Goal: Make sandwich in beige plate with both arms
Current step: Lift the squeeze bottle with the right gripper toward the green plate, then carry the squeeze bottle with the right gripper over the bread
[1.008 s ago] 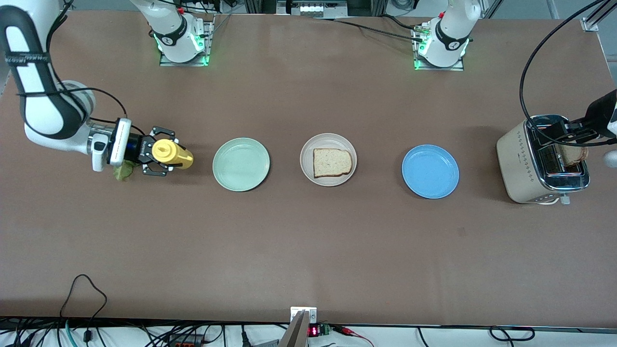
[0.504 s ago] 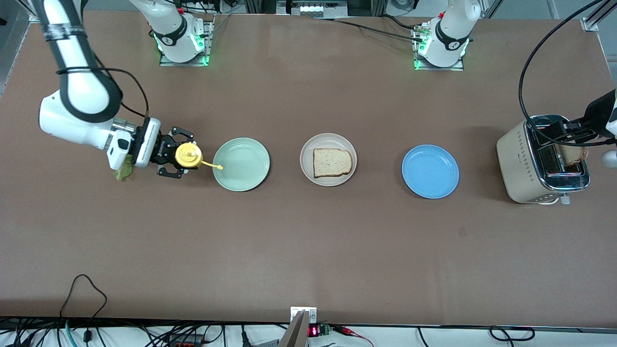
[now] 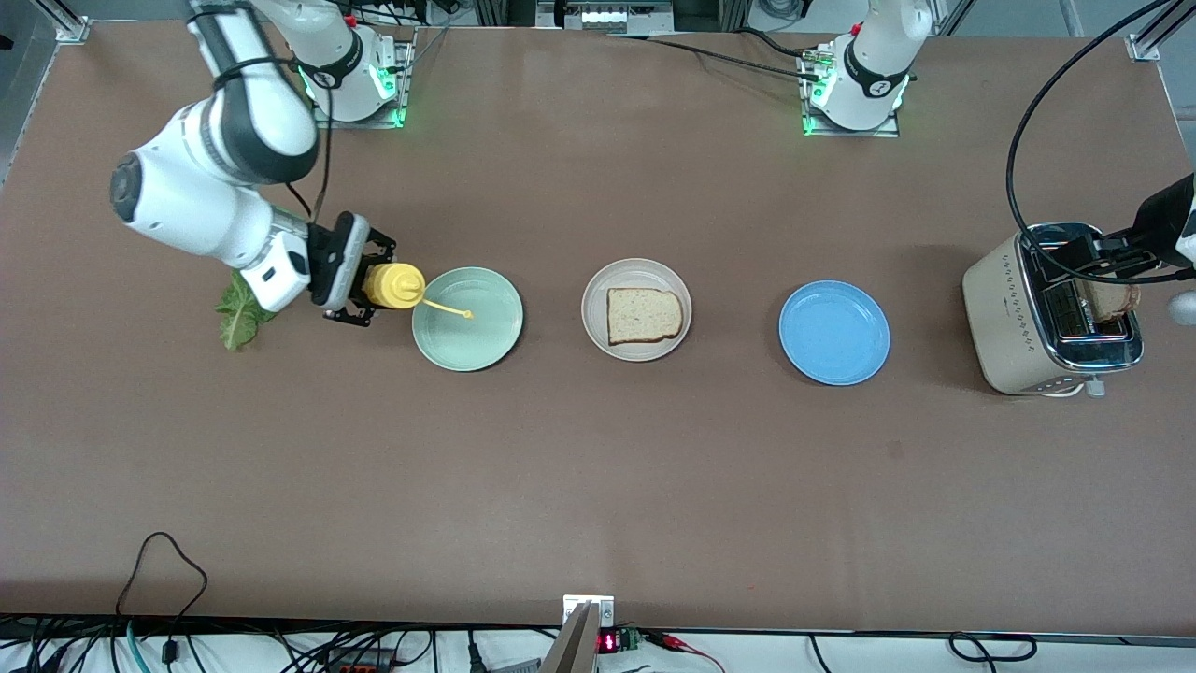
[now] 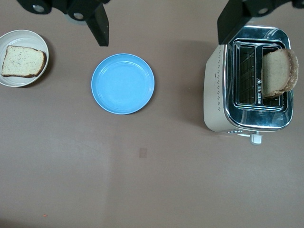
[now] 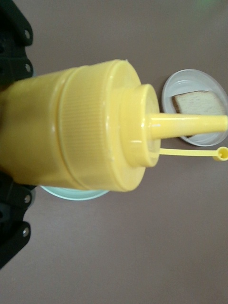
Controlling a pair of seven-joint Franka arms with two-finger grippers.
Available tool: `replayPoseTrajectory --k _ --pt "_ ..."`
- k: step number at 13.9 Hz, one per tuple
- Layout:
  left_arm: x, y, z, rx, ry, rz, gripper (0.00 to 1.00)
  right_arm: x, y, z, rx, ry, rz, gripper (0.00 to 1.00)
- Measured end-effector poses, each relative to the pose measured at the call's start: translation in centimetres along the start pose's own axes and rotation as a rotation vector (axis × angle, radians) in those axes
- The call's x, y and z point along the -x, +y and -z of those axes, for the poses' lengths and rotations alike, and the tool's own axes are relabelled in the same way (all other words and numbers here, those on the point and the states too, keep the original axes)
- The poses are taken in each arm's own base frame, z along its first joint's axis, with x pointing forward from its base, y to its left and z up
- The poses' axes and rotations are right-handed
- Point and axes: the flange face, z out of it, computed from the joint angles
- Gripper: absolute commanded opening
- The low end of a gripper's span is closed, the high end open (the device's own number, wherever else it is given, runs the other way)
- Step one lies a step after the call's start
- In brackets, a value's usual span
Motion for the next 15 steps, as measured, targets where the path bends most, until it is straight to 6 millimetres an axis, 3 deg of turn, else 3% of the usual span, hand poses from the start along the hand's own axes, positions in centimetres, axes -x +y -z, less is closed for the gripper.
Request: replayPoseTrajectory --k 5,12,15 --pt "-0.1 0.0 0.1 0.002 0.012 0.000 1.00 -4.8 -4.3 -2.6 0.085 -0.228 -0.066 0.00" --pt "-0.2 -0.4 0.1 0.002 0.012 0.007 1.00 -7.7 -7.9 -4.4 0.254 -0.428 -0.209 0.00" --pt "-0.2 -0.6 0.1 0.002 0.012 0.010 1.00 -9.9 -9.1 -4.6 0.297 -0.456 -0.266 0.00"
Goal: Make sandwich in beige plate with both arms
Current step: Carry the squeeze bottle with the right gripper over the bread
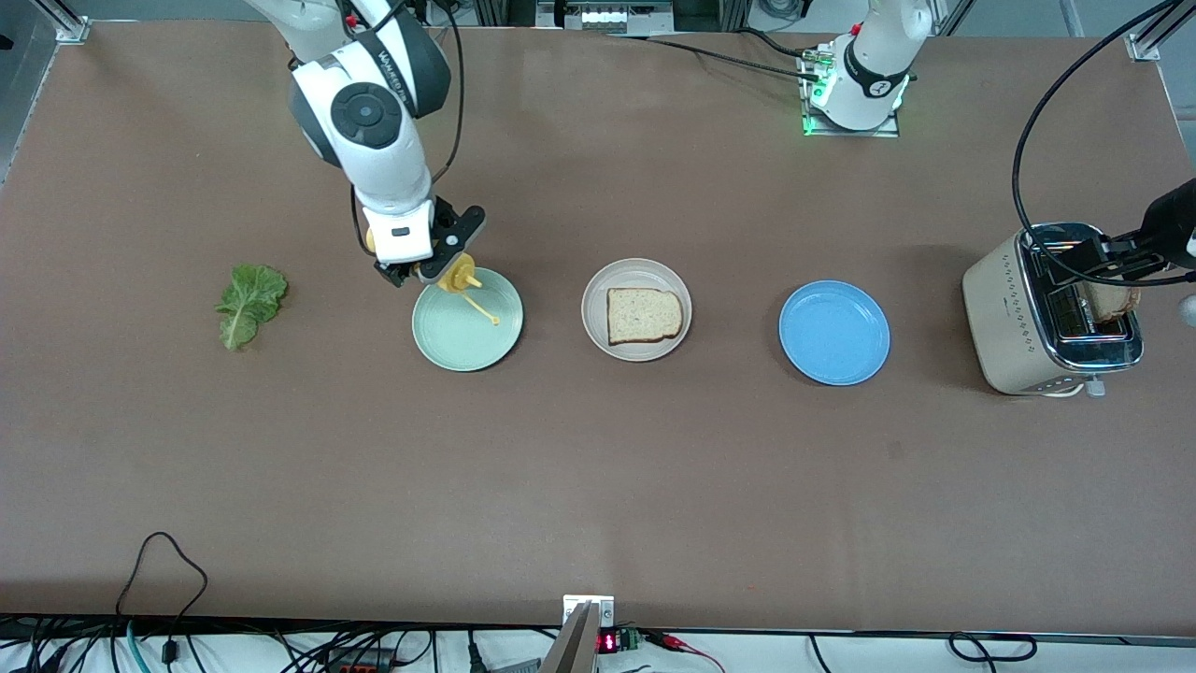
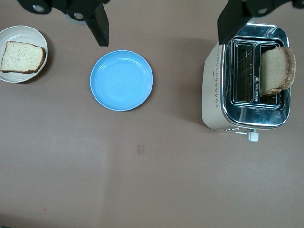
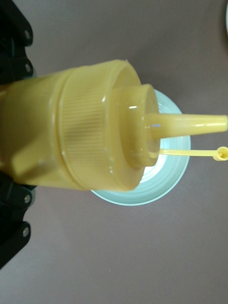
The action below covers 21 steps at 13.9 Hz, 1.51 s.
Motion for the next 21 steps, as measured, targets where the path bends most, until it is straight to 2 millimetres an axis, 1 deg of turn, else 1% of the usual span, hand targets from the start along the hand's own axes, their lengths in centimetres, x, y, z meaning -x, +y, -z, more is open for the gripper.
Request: replayPoseTrajectory --k 2,4,6,8,9,11,13,14,16,18,20,21 --pt "0.0 -0.1 0.0 0.000 0.000 0.001 1.00 -1.7 -2.4 0.0 0.039 -0.031 -0.002 0.00" --pt "0.0 -0.1 0.0 0.000 0.000 0.002 1.00 -3.6 -5.0 -0.5 0.061 -0.054 0.013 0.00" --pt "0.0 -0.2 0.0 0.000 0.000 0.004 1.00 -5.2 -6.7 -0.8 0.070 -0.061 0.013 0.00" --pt "-0.1 -0.5 0.0 0.000 0.000 0.008 1.00 -7.0 -7.5 -0.9 0.091 -0.073 0.023 0.00" --pt "-0.1 -0.6 0.0 0.000 0.000 0.011 1.00 -7.9 -7.6 -0.8 0.100 -0.084 0.027 0.00" --pt "-0.1 -0.9 0.0 0.000 0.000 0.016 1.00 -9.7 -6.9 -0.7 0.110 -0.093 0.021 0.00" --pt "-0.2 -1.1 0.0 0.000 0.000 0.018 1.00 -11.4 -6.9 -1.0 0.117 -0.093 0.018 0.00" --pt "-0.2 -1.1 0.0 0.000 0.000 0.018 1.00 -12.2 -7.2 -1.5 0.126 -0.095 0.019 0.00" --pt "-0.2 -1.1 0.0 0.000 0.001 0.018 1.00 -13.7 -8.4 -2.8 0.144 -0.108 0.030 0.00" --pt "-0.2 -1.2 0.0 0.000 0.001 0.020 1.00 -14.8 -10.1 -4.5 0.159 -0.131 0.050 0.00" --pt "-0.2 -1.2 0.0 0.000 0.001 0.021 1.00 -15.4 -11.6 -5.9 0.171 -0.166 0.070 0.00" --pt "-0.2 -1.3 0.0 0.000 0.001 0.022 1.00 -15.5 -12.0 -6.2 0.177 -0.186 0.073 0.00"
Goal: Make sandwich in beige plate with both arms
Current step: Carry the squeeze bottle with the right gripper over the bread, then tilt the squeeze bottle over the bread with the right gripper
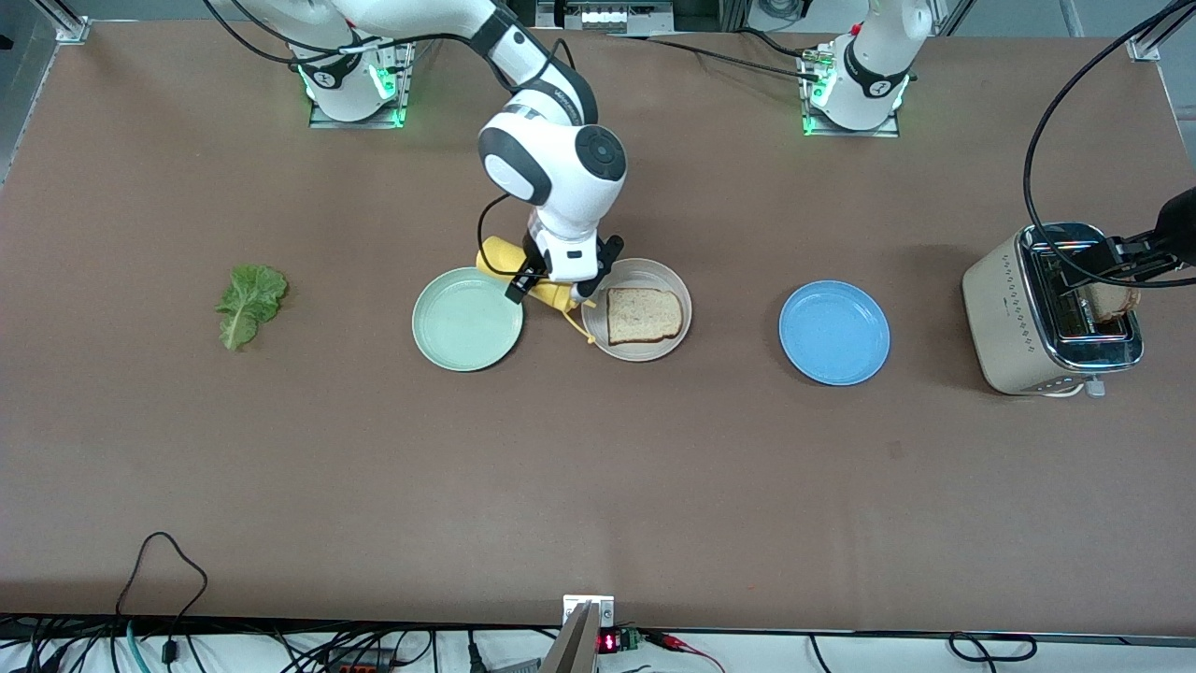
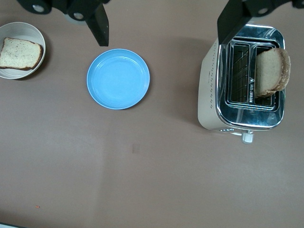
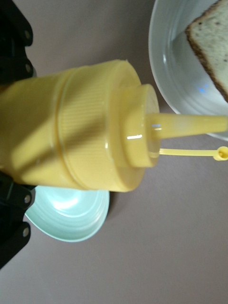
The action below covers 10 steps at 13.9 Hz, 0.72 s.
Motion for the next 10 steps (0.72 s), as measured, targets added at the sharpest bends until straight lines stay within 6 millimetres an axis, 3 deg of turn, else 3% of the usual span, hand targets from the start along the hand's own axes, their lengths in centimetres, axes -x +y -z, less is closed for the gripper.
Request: replayPoseTrajectory --k 4,6,10 --pt "0.0 -0.3 0.0 0.023 -0.003 0.009 1.00 -1.4 0.2 0.1 0.026 -0.031 -0.010 0.00" --pt "-0.2 -1.4 0.1 0.064 -0.007 0.034 1.00 -1.8 0.0 0.0 0.035 -0.035 -0.008 0.00" --pt "-0.3 -2.2 0.1 0.079 -0.008 0.047 1.00 -2.4 -2.9 0.1 0.054 -0.043 0.016 0.00"
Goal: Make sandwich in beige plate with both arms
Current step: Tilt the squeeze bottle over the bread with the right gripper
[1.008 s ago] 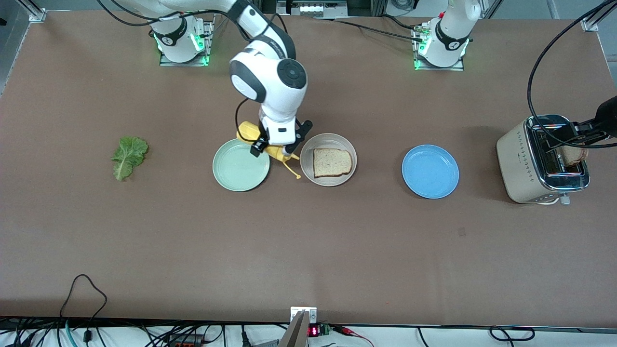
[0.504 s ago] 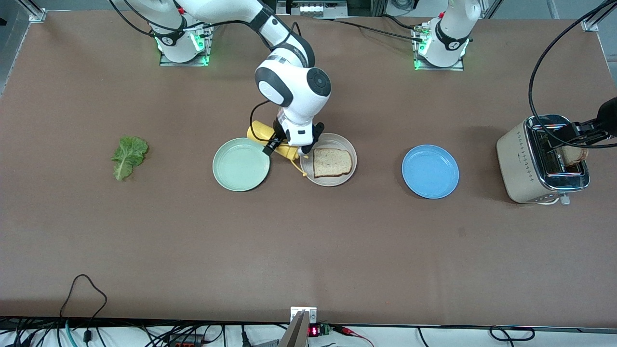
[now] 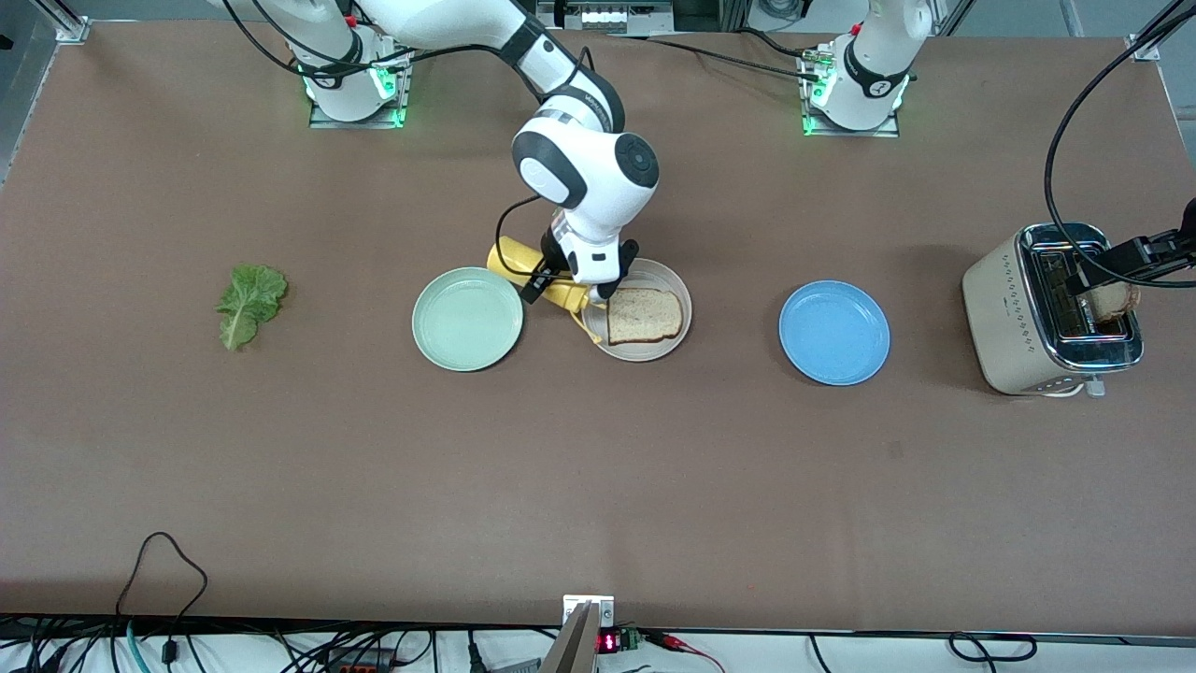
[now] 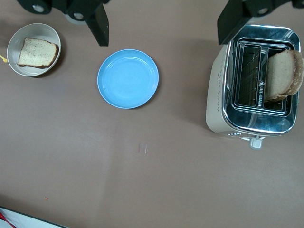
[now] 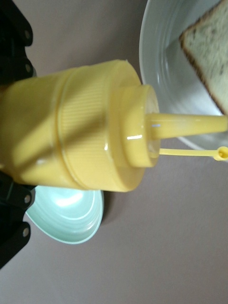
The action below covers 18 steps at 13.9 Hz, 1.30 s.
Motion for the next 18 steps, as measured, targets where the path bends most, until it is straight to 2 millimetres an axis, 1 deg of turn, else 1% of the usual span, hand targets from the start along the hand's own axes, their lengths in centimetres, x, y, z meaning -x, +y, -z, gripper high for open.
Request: replayPoseTrajectory --k 3,4,5,7,9,13,16,18 --pt "0.0 0.2 -0.1 -0.021 0.002 -0.008 1.00 -0.8 -3.5 0.0 0.037 -0.011 0.031 0.00" --pt "0.1 0.4 -0.1 -0.034 0.003 -0.014 1.00 -1.0 -4.0 -0.2 0.060 -0.017 0.043 0.00" --pt "0.1 0.8 -0.1 -0.052 0.005 -0.024 1.00 -1.2 -4.1 -0.6 0.074 -0.022 0.047 0.00" --pt "0.3 2.0 -0.3 -0.078 0.007 -0.048 1.00 -1.4 -3.1 -1.6 0.087 -0.036 0.033 0.00" --pt "0.5 2.7 -0.3 -0.085 0.008 -0.060 1.00 -1.7 -2.2 -2.0 0.091 -0.038 0.017 0.00" --pt "0.5 2.6 -0.3 -0.085 0.008 -0.060 1.00 -1.9 -1.3 -1.3 0.096 -0.028 0.001 0.00" --pt "0.4 2.4 -0.3 -0.085 0.008 -0.056 1.00 -1.9 -1.2 -1.1 0.092 -0.025 -0.005 0.00" --pt "0.4 2.4 -0.3 -0.085 0.008 -0.056 1.00 -2.1 -0.9 -0.5 0.078 -0.012 -0.016 0.00"
